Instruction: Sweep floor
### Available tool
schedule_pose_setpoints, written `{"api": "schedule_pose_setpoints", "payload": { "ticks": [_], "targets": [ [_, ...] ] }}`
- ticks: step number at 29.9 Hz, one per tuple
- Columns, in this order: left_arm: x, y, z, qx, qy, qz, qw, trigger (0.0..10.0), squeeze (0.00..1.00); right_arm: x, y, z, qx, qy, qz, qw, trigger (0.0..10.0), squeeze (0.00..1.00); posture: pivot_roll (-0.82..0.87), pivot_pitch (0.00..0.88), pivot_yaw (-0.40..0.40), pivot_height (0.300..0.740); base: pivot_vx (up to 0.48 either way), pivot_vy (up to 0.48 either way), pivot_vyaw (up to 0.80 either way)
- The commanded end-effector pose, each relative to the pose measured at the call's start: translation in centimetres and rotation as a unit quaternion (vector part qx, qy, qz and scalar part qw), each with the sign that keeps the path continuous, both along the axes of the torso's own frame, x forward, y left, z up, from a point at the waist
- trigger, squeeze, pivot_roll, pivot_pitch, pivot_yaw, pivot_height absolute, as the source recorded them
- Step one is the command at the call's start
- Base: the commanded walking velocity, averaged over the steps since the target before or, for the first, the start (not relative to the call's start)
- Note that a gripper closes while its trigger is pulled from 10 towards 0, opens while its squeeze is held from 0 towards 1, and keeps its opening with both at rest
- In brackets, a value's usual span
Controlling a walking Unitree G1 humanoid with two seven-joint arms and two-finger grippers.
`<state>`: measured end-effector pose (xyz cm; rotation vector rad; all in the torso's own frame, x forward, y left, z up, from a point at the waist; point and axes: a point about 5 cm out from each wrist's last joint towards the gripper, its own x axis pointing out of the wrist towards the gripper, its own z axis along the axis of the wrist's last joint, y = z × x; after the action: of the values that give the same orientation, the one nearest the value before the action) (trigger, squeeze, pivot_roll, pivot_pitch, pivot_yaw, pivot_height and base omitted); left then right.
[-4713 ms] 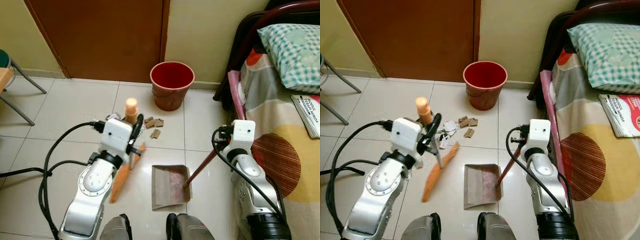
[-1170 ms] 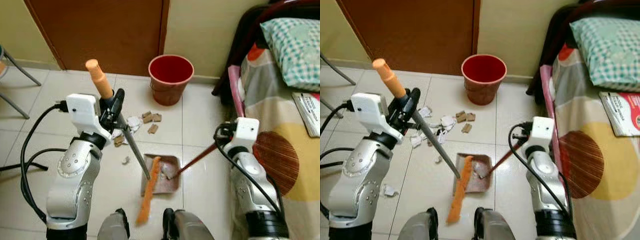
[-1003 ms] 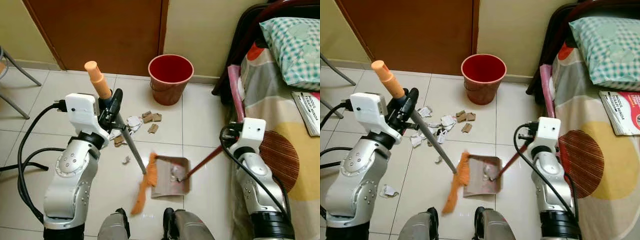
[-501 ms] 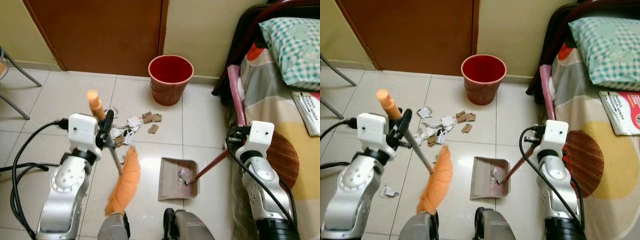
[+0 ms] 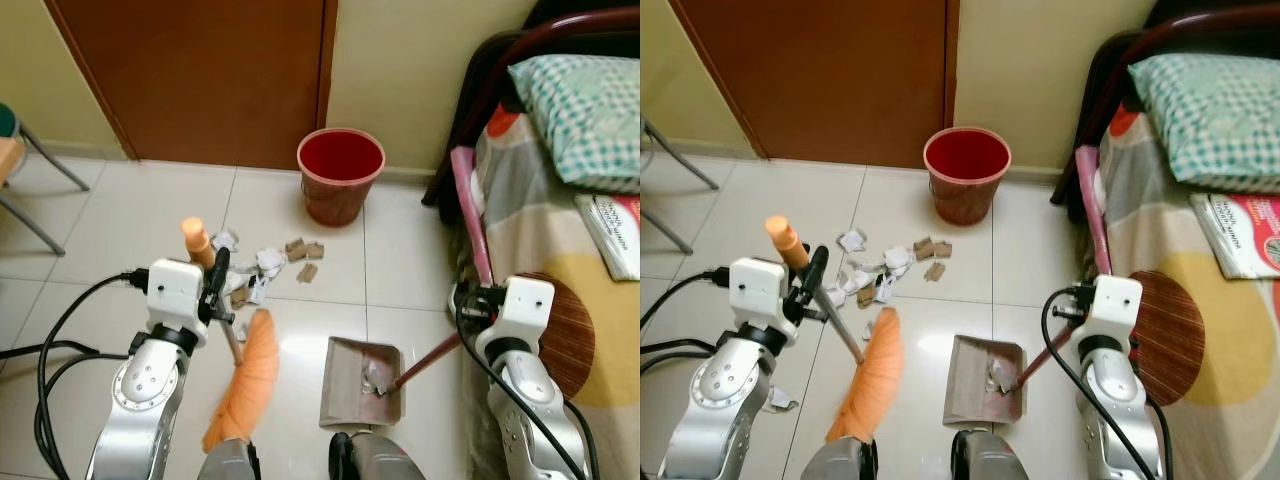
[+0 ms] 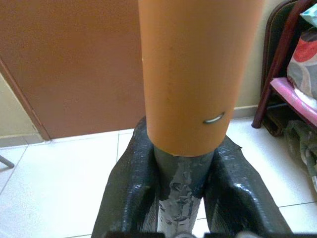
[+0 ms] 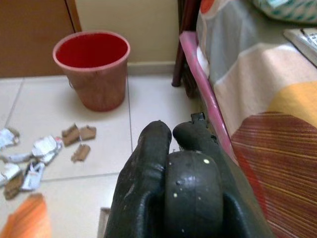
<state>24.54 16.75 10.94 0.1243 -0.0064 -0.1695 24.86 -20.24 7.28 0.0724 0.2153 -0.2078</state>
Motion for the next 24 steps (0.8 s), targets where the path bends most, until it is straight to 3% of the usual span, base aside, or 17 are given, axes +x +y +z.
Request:
{"api": "schedule_pose_setpoints", "payload": {
  "ticks": [1, 3, 7, 15, 21, 24],
  "targets": [
    [-0.2, 0.2, -0.7, 0.012, 0.014, 0.003, 1.000, 10.0, 0.00, -0.1, -0.3, 0.2, 0.006, -0.017, -0.007, 1.000, 10.0, 0.00, -0.02, 0.033, -0.026, 0.740, 0.000, 0.000, 0.00],
    [-0.6, 0.3, -1.4, -0.005, 0.032, 0.008, 0.999, 10.0, 0.00, 0.2, 0.1, 0.5, -0.011, -0.032, 0.011, 0.999, 10.0, 0.00, -0.03, 0.034, -0.024, 0.740, 0.240, 0.000, 0.00],
    [-0.9, -0.1, -1.6, 0.007, 0.027, -0.005, 1.000, 10.0, 0.00, 0.3, 0.2, 0.4, 0.001, -0.029, 0.010, 1.000, 10.0, 0.00, -0.03, 0.037, -0.025, 0.740, 0.251, 0.000, 0.00],
    [-0.1, -0.4, -0.9, -0.002, 0.011, 0.000, 1.000, 10.0, 0.00, 1.7, 0.7, 1.3, 0.005, -0.049, 0.025, 0.998, 10.0, 0.00, -0.03, 0.062, -0.030, 0.740, 0.270, 0.000, 0.00],
    [0.0, -0.2, -0.9, -0.001, 0.008, 0.000, 1.000, 10.0, 0.00, 1.9, 0.5, 1.4, 0.005, -0.053, 0.025, 0.998, 10.0, 0.00, -0.03, 0.067, -0.030, 0.740, 0.294, 0.000, 0.00],
    [0.0, -0.2, -0.9, -0.001, 0.007, 0.000, 1.000, 10.0, 0.00, 1.8, 0.5, 1.2, 0.006, -0.051, 0.023, 0.998, 10.0, 0.00, -0.04, 0.071, -0.026, 0.740, 0.315, 0.000, -0.80]
  ]
}}
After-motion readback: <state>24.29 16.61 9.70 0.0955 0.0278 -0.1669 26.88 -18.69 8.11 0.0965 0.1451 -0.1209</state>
